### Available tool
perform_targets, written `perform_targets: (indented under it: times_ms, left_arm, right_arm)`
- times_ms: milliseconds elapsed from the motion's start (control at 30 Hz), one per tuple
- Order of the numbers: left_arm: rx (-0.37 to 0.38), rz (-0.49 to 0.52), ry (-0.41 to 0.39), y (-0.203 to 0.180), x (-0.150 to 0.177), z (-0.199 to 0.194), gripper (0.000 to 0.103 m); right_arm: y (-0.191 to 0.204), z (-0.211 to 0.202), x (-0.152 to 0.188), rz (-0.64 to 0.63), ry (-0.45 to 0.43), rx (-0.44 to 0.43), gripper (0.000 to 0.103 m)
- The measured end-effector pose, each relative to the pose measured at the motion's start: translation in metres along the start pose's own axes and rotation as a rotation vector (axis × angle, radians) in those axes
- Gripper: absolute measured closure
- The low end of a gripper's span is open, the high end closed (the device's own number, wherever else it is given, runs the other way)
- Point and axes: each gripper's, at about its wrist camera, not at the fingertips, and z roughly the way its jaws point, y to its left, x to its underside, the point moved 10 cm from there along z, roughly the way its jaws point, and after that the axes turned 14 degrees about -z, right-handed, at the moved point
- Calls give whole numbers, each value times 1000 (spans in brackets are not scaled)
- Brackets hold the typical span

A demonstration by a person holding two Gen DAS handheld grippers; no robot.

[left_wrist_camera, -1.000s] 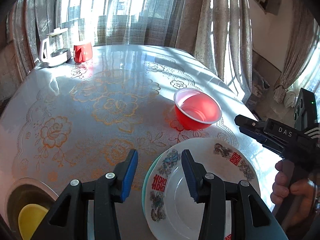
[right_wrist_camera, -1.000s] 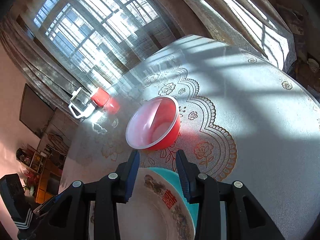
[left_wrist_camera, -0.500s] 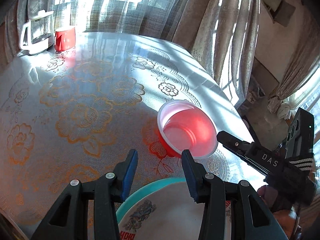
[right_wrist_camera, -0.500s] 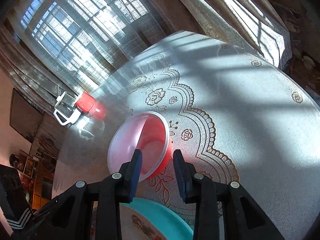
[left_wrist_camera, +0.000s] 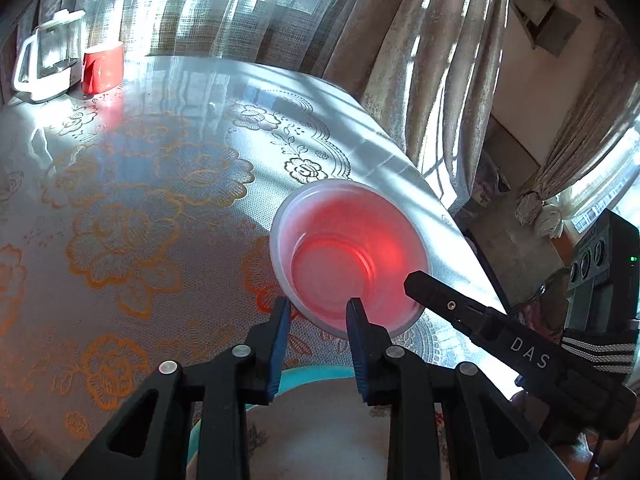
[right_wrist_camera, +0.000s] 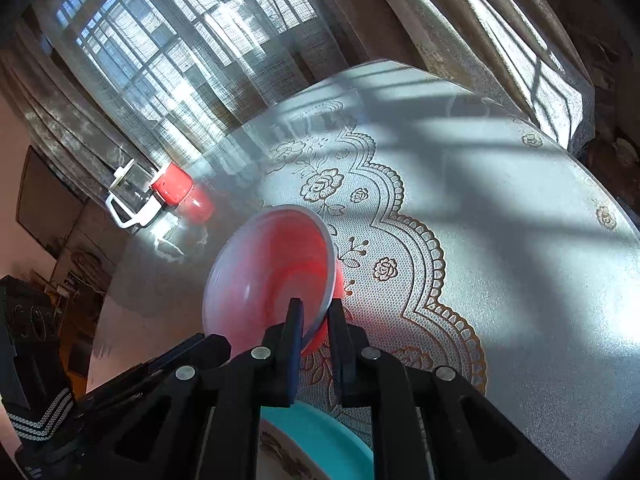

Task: Organize plates and bowls
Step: 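Grasp the red bowl rim with the right gripper while the left gripper grips it, then lift the red bowl and carry it over the yellow bowl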

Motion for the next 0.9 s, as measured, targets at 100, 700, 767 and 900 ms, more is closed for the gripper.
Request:
perform_targets:
  times_ms: [100, 700, 767, 900]
  left_arm:
    - [3, 25, -36, -4, 1, -17, 75]
    - [42, 62, -118, 5, 49, -104, 75]
    - [51, 55, -120, 8, 54, -113, 75]
    - [58, 56, -152, 12, 61, -133, 75]
  right_arm:
    - [7, -9, -1, 0, -16, -18, 91]
    - [71, -63, 26, -53, -83, -126, 91]
    - [80, -68, 29, -66, -86, -137, 91]
    - [96, -76, 37, -93, -90, -153, 91]
